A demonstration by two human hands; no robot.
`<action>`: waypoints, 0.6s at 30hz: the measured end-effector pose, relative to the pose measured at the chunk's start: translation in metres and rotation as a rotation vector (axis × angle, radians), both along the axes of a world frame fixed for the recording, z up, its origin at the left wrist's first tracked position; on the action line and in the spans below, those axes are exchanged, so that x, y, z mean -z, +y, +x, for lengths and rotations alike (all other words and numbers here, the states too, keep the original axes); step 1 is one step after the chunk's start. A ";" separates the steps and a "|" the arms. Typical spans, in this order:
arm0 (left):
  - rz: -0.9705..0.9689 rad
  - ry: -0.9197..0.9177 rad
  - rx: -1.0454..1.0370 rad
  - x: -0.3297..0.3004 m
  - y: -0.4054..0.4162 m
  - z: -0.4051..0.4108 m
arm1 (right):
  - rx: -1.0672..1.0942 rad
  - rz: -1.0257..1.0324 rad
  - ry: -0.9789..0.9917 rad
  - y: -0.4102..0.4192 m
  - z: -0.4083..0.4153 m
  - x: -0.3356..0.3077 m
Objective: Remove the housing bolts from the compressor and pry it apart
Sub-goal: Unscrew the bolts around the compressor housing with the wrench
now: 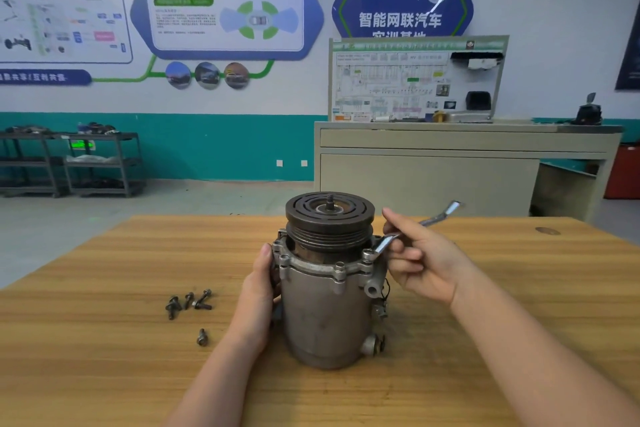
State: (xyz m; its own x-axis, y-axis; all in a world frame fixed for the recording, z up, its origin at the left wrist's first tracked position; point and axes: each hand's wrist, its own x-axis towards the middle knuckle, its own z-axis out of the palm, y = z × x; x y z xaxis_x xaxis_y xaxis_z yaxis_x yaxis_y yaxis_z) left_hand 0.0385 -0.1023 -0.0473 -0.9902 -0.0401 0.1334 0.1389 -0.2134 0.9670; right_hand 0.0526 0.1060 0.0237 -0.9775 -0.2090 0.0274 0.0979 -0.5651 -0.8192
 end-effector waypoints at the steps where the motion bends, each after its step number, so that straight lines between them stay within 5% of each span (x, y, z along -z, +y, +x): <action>1: 0.001 -0.002 0.005 0.000 0.000 0.000 | 0.010 -0.014 0.003 -0.001 -0.002 -0.004; 6: -0.008 0.020 -0.015 -0.001 -0.001 -0.001 | 0.414 -0.005 0.076 -0.001 0.006 -0.009; 18: 0.002 -0.005 -0.018 0.000 0.001 -0.001 | 0.863 0.717 0.834 -0.034 0.056 0.002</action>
State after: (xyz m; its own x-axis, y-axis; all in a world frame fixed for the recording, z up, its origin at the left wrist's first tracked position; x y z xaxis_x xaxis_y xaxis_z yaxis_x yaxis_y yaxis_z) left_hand 0.0378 -0.1012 -0.0469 -0.9900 -0.0581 0.1287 0.1382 -0.2124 0.9674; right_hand 0.1085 0.0724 0.0221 -0.5520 0.2269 0.8024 -0.7154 0.3656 -0.5955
